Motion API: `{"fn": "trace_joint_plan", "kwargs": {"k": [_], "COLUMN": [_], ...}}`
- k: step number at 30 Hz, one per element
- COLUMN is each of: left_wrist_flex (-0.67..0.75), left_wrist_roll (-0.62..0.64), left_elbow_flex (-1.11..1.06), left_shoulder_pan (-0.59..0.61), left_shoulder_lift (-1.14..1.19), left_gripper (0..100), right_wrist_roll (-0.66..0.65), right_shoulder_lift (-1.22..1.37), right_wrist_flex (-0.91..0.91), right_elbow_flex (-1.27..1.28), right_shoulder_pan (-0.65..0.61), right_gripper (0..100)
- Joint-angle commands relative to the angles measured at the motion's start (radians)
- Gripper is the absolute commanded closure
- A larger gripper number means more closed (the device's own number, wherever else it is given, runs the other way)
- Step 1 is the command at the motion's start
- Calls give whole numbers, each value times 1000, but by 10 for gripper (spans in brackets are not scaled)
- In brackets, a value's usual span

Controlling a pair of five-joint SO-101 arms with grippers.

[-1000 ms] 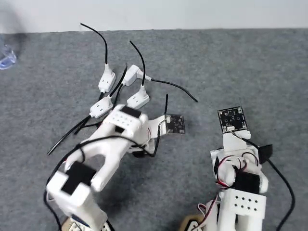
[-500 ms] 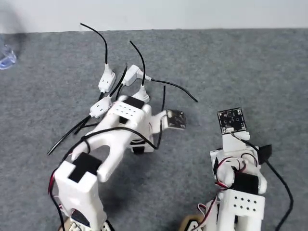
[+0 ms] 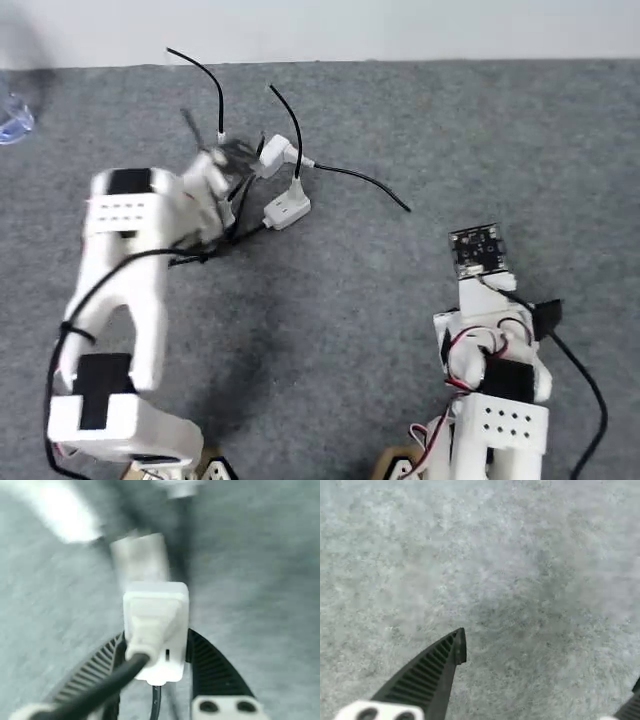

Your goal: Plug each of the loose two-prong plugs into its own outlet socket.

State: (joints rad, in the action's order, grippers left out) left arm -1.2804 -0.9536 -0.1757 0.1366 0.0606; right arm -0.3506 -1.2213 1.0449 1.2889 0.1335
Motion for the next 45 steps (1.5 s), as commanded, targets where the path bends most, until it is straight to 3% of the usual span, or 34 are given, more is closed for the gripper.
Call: {"fn": "trace_joint_plan", "kwargs": {"k": [1, 7, 17, 25, 30, 33, 41, 45], "left_wrist_flex": [77, 61, 17, -29, -8, -8, -26, -206], "left_wrist_roll": [-15, -11, 32, 32, 121, 123, 153, 158], "left_elbow_flex": [142, 392, 699, 719, 722, 722, 839, 1055], "left_shoulder_pan": [103, 166, 144, 100, 103, 98, 126, 150], "left_shoulder_lift": [75, 319, 655, 697, 695, 695, 692, 694], "left_gripper": [988, 988, 988, 977, 776, 717, 710, 710], "right_wrist_roll": [-11, -11, -11, -12, -12, -12, -12, -12], "right_shoulder_lift": [-8, -8, -8, -4, -4, -4, -4, -7], "right_wrist_flex": [-19, -21, -22, -36, -33, -30, -28, -28], "right_elbow_flex": [-3, -3, -2, 0, 0, 0, 0, 0], "right_shoulder_pan": [-19, -21, -21, -21, -21, -21, -21, -21], "right_gripper": [505, 505, 505, 505, 505, 505, 505, 505]}}
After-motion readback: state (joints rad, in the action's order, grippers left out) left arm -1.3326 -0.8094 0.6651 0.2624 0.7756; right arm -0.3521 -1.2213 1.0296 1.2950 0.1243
